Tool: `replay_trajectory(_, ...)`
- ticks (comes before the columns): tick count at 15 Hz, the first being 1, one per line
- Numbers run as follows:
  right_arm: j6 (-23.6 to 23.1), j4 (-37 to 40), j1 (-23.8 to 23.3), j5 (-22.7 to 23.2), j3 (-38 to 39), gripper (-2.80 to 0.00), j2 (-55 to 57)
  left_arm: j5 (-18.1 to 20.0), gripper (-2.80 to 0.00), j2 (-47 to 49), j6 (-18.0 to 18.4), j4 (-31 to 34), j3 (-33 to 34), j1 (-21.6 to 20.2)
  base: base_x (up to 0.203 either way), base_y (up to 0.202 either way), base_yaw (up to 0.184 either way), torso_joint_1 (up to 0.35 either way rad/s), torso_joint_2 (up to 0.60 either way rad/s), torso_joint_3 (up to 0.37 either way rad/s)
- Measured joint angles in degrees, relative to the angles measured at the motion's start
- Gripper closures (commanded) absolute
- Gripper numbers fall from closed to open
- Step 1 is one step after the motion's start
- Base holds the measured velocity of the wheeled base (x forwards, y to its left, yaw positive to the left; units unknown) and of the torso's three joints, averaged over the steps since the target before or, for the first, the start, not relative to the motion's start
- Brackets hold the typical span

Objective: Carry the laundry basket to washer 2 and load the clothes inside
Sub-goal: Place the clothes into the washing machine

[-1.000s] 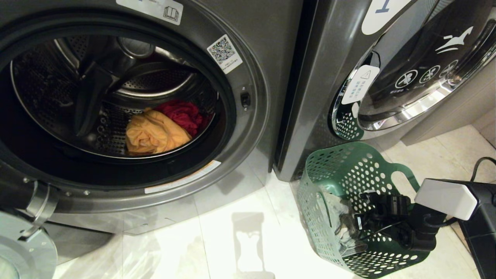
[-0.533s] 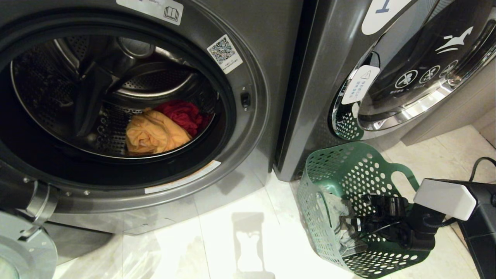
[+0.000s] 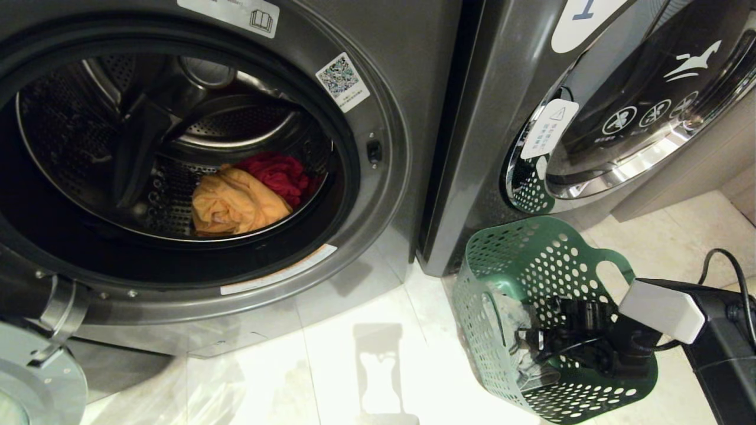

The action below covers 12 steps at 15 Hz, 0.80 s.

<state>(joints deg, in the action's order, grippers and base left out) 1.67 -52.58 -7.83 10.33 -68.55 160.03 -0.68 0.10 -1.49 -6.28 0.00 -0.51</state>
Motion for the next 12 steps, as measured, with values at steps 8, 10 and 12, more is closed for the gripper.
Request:
replay_trajectory(8, -0.42, 5.60, 0.02, 1.05, -10.76, 0.00, 6.06, 0.02, 0.00, 0.00, -0.02, 0.00, 0.00, 0.00, 0.000, 0.000, 0.000, 0.000, 0.00, 0.000)
replay_trajectory(10, -0.22, 5.73, 0.02, 1.05, -11.82, 0.00, 6.58, 0.06, 0.00, 0.00, -0.02, 0.00, 0.00, 0.00, 0.000, 0.000, 0.000, 0.000, 0.00, 0.000)
replay_trajectory(12, -0.22, 5.80, 0.23, 1.18, -12.12, 0.00, 6.98, 0.02, 0.00, 0.00, 0.00, 0.00, 0.00, 0.00, 0.000, 0.000, 0.000, 0.000, 0.00, 0.000)
